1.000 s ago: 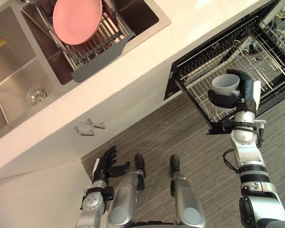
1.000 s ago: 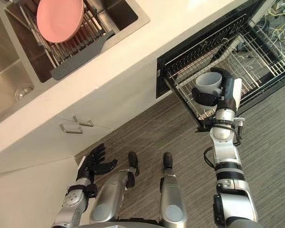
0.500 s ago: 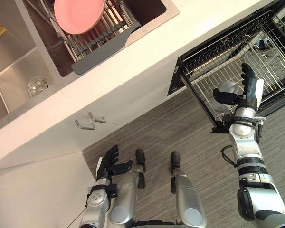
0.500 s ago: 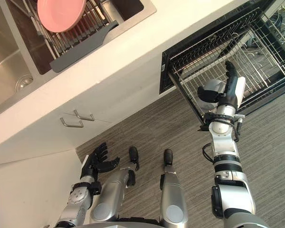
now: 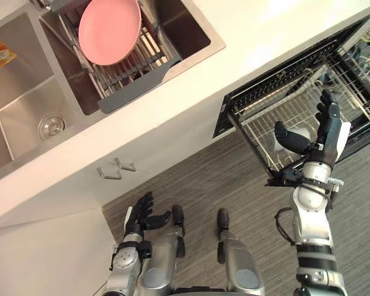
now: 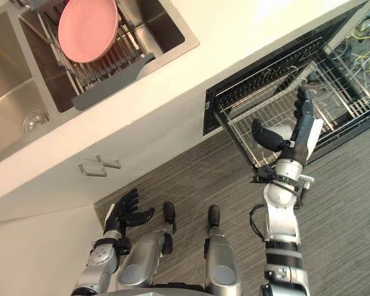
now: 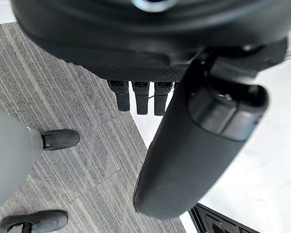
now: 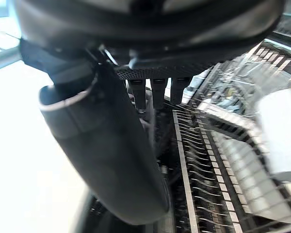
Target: Walk over to the sink, pick up the cup, carry it to the dishwasher, place the cup inside the dishwasher, then close the dishwasher door
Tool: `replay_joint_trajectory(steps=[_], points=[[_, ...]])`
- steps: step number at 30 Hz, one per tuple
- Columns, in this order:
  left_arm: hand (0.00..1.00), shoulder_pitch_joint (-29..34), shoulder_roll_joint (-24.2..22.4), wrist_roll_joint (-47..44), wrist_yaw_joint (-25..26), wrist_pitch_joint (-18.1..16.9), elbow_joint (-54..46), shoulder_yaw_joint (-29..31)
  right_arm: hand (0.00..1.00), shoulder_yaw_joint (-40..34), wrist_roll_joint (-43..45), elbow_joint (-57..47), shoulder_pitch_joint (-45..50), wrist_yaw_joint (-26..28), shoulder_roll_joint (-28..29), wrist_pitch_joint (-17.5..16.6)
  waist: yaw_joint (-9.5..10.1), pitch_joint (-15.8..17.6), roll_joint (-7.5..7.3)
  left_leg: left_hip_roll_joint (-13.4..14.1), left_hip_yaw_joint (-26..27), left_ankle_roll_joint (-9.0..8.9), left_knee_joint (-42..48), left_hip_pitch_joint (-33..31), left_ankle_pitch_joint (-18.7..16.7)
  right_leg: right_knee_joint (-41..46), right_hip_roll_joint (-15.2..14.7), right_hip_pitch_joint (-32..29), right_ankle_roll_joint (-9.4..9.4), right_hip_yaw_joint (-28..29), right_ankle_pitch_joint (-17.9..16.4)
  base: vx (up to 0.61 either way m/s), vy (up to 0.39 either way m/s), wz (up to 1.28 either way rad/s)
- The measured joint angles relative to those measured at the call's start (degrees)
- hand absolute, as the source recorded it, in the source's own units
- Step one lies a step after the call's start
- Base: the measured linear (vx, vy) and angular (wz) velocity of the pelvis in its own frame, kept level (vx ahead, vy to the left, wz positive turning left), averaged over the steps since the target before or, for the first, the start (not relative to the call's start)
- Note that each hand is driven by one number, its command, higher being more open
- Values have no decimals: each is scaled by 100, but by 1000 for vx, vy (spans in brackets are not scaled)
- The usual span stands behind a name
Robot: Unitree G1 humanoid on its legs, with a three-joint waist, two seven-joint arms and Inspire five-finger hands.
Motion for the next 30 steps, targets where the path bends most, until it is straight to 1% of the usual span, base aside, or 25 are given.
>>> replay_joint_trajectory(steps=[3, 4, 5, 7, 8, 9, 10, 12, 13, 14, 15, 16, 17, 18, 19, 20, 21, 22, 23, 24, 25, 26, 28, 29, 30], points=[[90, 2, -2, 22, -18, 4, 139, 39, 90, 48, 116, -376, 404, 182, 225, -90, 0, -137, -139, 10, -1, -30, 8, 156, -61, -71, 7, 196, 5, -28, -8, 83, -7, 0], [90, 3, 6, 114, -25, 7, 182, 80, 90, 125, 158, -551, 574, 248, 306, -136, -3, -183, -201, 23, -11, -42, 144, 173, -159, -80, 11, 286, -1, -45, -41, 37, -2, 3], [90, 6, 2, 119, -28, 8, 214, 84, 90, 188, 162, -669, 691, 298, 339, -176, 0, -197, -222, 44, -33, -57, 355, 150, -288, -75, 19, 373, -16, -72, -81, 21, -5, 9], [90, 31, -66, 122, -34, 7, 341, 119, 90, 382, 197, -1042, 930, 402, 361, -198, 0, -262, -148, 198, -153, -91, 1240, -105, -756, 89, 110, 526, -61, -243, -273, -6, -13, 20], [90, 42, -96, 122, -35, 6, 372, 167, 90, 434, 196, -1146, 962, 407, 362, -199, 6, -269, -137, 246, -172, -106, 1434, -156, -844, 142, 138, 560, -77, -290, -326, -16, -11, 35], [90, 53, -150, 120, -27, 9, 438, 259, 90, 502, 194, -1362, 1012, 419, 364, -214, 16, -279, -132, 327, -90, -137, 1707, -242, -923, 198, 164, 646, -116, -409, -412, -17, -1, 41], [90, 53, -177, 120, -28, 11, 462, 287, 90, 499, 194, -1472, 1037, 419, 362, -234, 14, -287, -133, 376, 68, -136, 1808, -297, -921, 196, 163, 704, -147, -500, -453, -40, 3, 72], [90, 77, -199, 121, -16, 7, 668, 302, 90, 447, 186, -1711, 1042, 393, 308, -335, 51, -452, -148, 579, 911, -126, 1819, -384, -915, 155, 127, 861, -167, -894, -560, -50, 10, 90], [90, 101, -198, 122, -10, 10, 713, 309, 90, 443, 170, -1720, 1043, 393, 279, -366, 79, -520, -168, 585, 1053, -99, 1768, -394, -893, 129, 102, 881, -162, -978, -571, 2, 21, 80], [90, 127, -191, 145, 2, 42, 815, 335, 90, 430, 83, -1721, 1039, 402, 189, -387, 176, -679, -191, 561, 1277, 8, 1619, -369, -821, 94, 45, 921, -122, -1128, -584, 62, 26, 56], [90, 156, -181, 178, 12, 54, 828, 345, 90, 441, 43, -1712, 1016, 412, 132, -386, 228, -723, -198, 496, 1257, 56, 1546, -326, -792, 106, 2, 950, -47, -1183, -586, 81, 28, 43], [90, 186, -177, 189, 13, 54, 828, 346, 90, 448, 7, -1707, 1006, 421, 102, -386, 268, -754, -206, 451, 1241, 67, 1509, -299, -788, 137, -28, 953, -8, -1198, -598, 95, 31, 28], [90, 266, -164, 209, 14, 55, 828, 361, 90, 443, -139, -1692, 1002, 448, 54, -383, 295, -831, -214, 352, 1198, 81, 1468, -261, -797, 257, -117, 952, 43, -1266, -697, 103, 54, 33], [90, 325, -137, 216, 14, 56, 837, 358, 90, 432, -295, -1624, 965, 463, 11, -382, 265, -843, -225, 238, 1149, 166, 1456, -157, -858, 599, -256, 948, 105, -1352, -938, 105, 61, 39], [90, 347, -119, 219, 9, 62, 849, 354, 90, 421, -370, -1573, 947, 465, -6, -374, 238, -849, -239, 174, 1122, 208, 1465, -96, -918, 832, -353, 945, 138, -1398, -1097, 108, 86, 45], [90, 377, -67, 220, 5, 75, 894, 348, 90, 391, -503, -1426, 922, 468, -36, -369, 193, -891, -314, 10, 1073, 268, 1485, 53, -1057, 1369, -595, 913, 228, -1462, -1415, 114, 83, 36], [90, 382, -40, 220, 9, 77, 955, 343, 90, 389, -568, -1288, 865, 475, -82, -352, 159, -917, -348, -96, 1039, 333, 1485, 148, -1137, 1908, -772, 798, 228, -1461, -1563, 127, 114, 36], [90, 379, 3, 228, 7, 84, 1052, 290, 90, 387, -605, -1135, 804, 507, -153, -286, 101, -969, -364, -219, 960, 416, 1414, 282, -1206, 3008, -983, 370, 134, -1301, -1561, 120, 97, 27], [90, 394, 45, 248, 7, 87, 1056, 250, 90, 384, -632, -1099, 810, 513, -151, -261, 68, -984, -412, -287, 917, 443, 1355, 349, -1202, 3413, -1053, 199, 50, -1136, -1510, 139, 84, 42], [90, 431, 106, 347, 9, 98, 1063, 168, 90, 385, -738, -976, 842, 545, -145, -243, -25, -1022, -481, -365, 764, 493, 1236, 483, -1149, 3855, -1008, -57, -44, -711, -1625, 200, 33, 55], [90, 455, 134, 384, 6, 101, 1060, 149, 90, 379, -787, -916, 876, 585, -154, -226, -92, -1046, -506, -391, 633, 476, 1148, 568, -1103, 3773, -890, -116, -49, -444, -1750, 205, 7, 62], [90, 463, 133, 402, 8, 101, 1057, 149, 90, 378, -809, -888, 882, 604, -158, -215, -151, -1067, -508, -391, 555, 463, 1118, 592, -1088, 3644, -798, -164, -48, -303, -1795, 211, -27, 64], [90, 429, 128, 434, 7, 100, 1049, 60, 90, 375, -809, -854, 909, 643, -226, -196, -182, -1128, -507, -390, 303, 392, 1037, 631, -1043, 2880, -533, -358, -17, 108, -1819, 217, -55, 63], [90, 413, 133, 436, 6, 99, 1048, 55, 90, 376, -809, -849, 910, 653, -257, -179, -177, -1143, -513, -393, 243, 362, 1045, 630, -1043, 2460, -467, -367, 48, 219, -1704, 213, -83, 55], [90, 402, 144, 442, 2, 97, 1056, 59, 90, 380, -808, -846, 907, 675, -282, -164, -148, -1175, -569, -447, 193, 295, 1124, 616, -1069, 1808, -453, -325, 246, 331, -968, 195, -106, 49]])
